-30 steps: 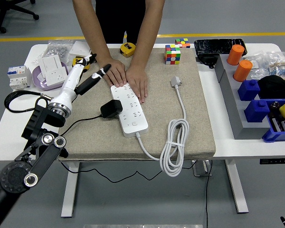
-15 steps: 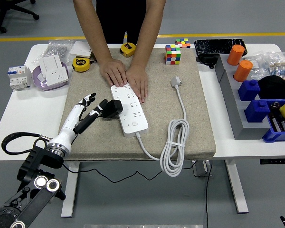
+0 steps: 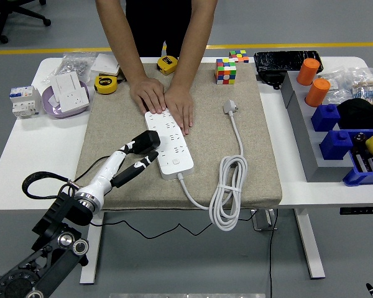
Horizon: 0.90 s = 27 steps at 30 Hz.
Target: Pick up the plug,place it near the board,insert it into the board,press the button
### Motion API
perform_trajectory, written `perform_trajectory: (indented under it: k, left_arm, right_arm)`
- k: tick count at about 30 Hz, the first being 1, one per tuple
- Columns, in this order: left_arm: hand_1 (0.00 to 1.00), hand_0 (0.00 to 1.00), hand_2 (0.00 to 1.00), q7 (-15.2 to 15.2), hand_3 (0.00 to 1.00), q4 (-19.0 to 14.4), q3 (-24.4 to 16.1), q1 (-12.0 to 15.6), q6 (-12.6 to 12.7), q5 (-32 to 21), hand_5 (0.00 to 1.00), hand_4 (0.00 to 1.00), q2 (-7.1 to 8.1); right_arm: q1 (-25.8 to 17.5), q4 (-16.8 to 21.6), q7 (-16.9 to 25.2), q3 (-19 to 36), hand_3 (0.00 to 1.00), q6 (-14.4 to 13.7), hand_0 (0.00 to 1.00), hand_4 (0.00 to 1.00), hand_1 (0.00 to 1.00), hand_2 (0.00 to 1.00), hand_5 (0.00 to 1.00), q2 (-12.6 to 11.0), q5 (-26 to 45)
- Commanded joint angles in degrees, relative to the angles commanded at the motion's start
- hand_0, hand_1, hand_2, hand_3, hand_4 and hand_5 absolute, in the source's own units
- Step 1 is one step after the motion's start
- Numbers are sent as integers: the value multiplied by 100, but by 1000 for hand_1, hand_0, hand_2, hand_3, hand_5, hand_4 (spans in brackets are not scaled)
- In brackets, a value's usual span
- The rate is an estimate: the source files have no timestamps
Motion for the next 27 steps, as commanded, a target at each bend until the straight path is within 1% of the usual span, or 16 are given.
perform_trajectory:
  k: [6, 11, 27]
  left_arm:
    - [998, 998, 998, -30, 997, 32, 32, -47, 26, 16, 998, 998, -9]
    - [998, 998, 998, -64, 991, 154, 95, -147, 5, 32, 998, 998, -54]
    - [998, 998, 998, -123, 987, 453, 233, -312, 24, 191, 998, 998, -121]
  right_arm:
    - [6, 0, 2, -31, 785, 11, 954, 998, 842, 775, 998, 0, 23]
    - [3, 0, 3, -57, 785, 24, 954, 998, 841, 775, 998, -7, 31]
    - [-22, 0, -14, -75, 785, 47, 955, 998, 840, 775, 998, -13, 25]
